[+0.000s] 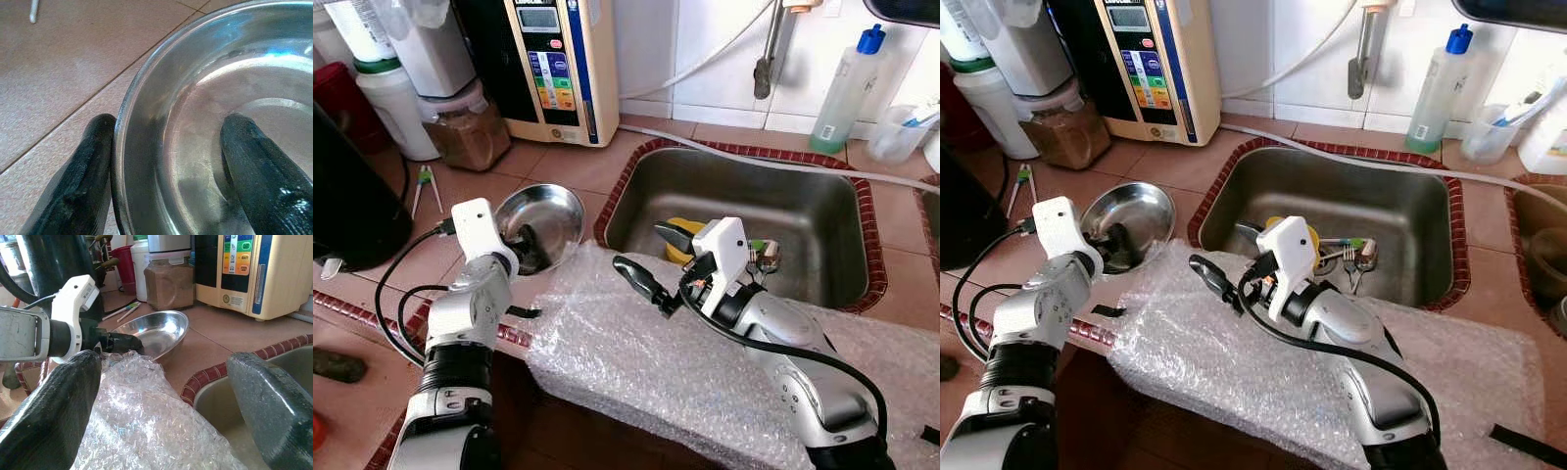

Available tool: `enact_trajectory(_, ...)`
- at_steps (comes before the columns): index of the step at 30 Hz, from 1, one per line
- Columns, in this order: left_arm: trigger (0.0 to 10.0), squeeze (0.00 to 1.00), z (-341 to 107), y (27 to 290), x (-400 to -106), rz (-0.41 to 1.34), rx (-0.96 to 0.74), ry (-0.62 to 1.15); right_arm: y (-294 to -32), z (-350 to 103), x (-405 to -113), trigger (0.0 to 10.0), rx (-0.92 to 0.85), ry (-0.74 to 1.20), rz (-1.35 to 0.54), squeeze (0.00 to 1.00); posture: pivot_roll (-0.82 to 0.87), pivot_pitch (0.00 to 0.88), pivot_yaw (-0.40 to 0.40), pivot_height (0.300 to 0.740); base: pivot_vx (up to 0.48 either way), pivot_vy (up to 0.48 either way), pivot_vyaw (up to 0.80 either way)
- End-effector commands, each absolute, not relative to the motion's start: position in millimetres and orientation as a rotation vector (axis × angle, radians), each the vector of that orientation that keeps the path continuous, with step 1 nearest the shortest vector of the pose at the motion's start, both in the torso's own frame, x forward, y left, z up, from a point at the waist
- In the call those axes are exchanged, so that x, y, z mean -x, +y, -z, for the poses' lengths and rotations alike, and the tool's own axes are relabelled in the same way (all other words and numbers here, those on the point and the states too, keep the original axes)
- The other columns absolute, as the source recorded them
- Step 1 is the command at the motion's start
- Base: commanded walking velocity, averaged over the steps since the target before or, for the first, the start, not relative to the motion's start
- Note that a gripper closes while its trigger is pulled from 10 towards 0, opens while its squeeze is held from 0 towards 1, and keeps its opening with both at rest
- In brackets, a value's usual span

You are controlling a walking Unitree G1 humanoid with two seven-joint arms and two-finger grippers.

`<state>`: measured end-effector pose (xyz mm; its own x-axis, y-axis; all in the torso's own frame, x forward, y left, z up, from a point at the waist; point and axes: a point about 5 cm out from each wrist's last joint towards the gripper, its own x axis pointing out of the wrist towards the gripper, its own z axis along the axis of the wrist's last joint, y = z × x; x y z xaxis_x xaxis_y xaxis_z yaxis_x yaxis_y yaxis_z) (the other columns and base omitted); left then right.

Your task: Kitchen organization

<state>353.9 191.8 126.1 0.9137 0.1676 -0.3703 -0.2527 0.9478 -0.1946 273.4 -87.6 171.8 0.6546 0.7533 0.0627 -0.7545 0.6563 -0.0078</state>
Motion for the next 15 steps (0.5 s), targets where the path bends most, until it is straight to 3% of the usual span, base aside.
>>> enact_trajectory(1, 0.0, 0.00, -118.1, 196.4, -350.3, -0.240, 0.249, 0.406, -85.9, -175.4, -272.7, 10.0, -0.013, -0.076, -0.866, 0.00, -0.16, 0.069, 0.118, 0.740, 0.000, 0.000, 0.00)
enact_trajectory(15, 0.0, 0.00, -117.8, 198.6, -349.0, -0.263, 0.330, 0.441, -86.7, -175.6, -274.2, 10.0, -0.008, -0.076, -0.863, 0.00, -0.16, 0.071, 0.118, 0.740, 0.000, 0.000, 0.00)
